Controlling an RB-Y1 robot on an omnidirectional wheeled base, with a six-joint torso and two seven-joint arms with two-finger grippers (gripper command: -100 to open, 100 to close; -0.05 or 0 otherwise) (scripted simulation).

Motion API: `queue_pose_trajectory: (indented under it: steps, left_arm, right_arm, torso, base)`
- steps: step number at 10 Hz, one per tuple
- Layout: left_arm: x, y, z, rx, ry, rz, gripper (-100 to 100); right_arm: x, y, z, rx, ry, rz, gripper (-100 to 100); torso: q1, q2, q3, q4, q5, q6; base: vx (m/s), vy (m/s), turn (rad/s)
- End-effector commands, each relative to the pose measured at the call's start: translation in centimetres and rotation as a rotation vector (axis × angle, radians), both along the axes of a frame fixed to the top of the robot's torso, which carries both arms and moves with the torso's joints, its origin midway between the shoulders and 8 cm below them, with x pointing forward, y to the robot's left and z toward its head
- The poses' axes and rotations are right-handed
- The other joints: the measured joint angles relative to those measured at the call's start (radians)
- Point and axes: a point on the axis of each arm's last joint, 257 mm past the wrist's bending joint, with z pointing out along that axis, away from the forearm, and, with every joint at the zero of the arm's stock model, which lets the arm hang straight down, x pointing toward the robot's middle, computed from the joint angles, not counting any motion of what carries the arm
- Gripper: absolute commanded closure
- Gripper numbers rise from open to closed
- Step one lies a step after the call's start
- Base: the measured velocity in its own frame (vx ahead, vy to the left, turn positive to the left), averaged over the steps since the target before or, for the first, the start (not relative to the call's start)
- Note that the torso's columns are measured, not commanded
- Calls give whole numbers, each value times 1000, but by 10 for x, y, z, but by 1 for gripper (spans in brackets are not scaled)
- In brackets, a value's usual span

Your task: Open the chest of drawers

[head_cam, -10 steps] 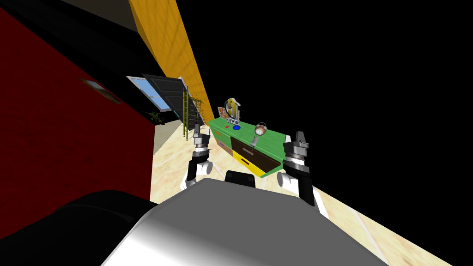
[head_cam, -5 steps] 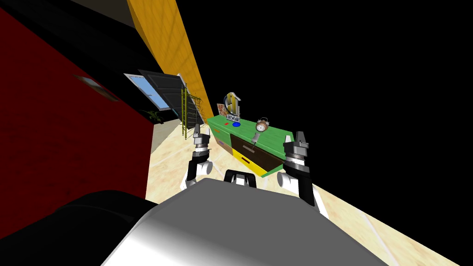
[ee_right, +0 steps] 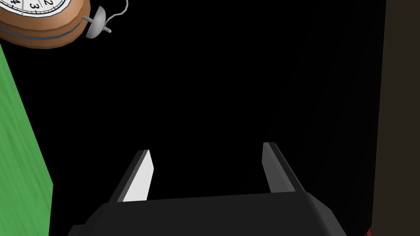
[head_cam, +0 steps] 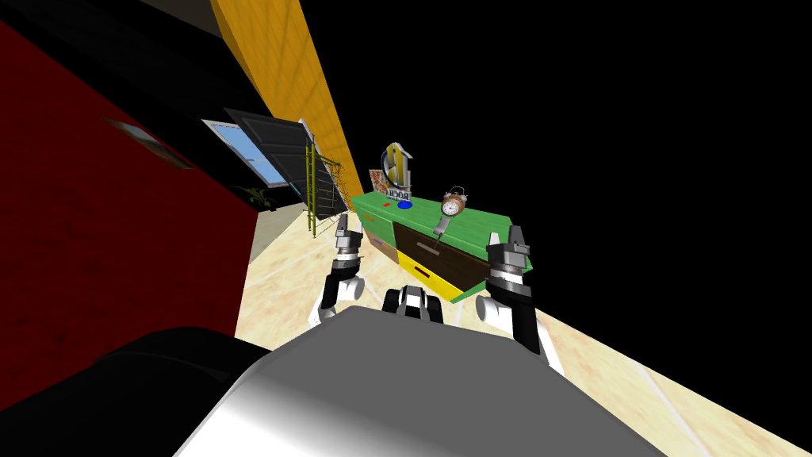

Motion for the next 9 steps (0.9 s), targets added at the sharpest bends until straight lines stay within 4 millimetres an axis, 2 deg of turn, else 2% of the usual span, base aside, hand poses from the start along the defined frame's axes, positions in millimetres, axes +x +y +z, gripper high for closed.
queue_pose_trajectory:
  steps: [1,9]
  left_arm:
    - [19,-12,-23,40,66,-37,-100]
    - [60,-35,-96,61,238,-92,-100]
  right_arm:
    - [0,0,0,0,0,0,0]
    - [0,0,0,0,0,0,0]
  torso:
    - [0,3,-4,3,0,0]
    - [0,4,-5,4,0,0]
  base:
    - [0,-12,-83]
    - [2,-11,-70]
